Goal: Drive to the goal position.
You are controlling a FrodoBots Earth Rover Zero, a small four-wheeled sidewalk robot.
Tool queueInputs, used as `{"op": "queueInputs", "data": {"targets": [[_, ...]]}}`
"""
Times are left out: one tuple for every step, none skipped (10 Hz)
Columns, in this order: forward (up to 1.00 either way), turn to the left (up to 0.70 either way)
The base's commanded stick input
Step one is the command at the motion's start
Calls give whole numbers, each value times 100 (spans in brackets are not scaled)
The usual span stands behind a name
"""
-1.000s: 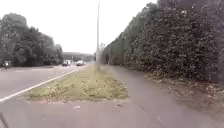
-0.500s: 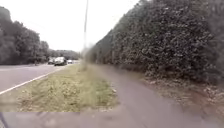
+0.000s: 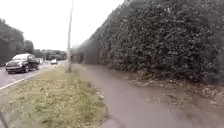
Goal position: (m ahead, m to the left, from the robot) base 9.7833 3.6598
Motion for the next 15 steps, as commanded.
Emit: {"op": "queueInputs", "data": {"targets": [[100, 0], [100, 0], [100, 0], [100, 0], [100, 0], [100, 0], [100, 0], [100, 0], [100, 0], [100, 0], [100, 5], [100, 38], [100, 40], [100, 40], [100, 40]]}}
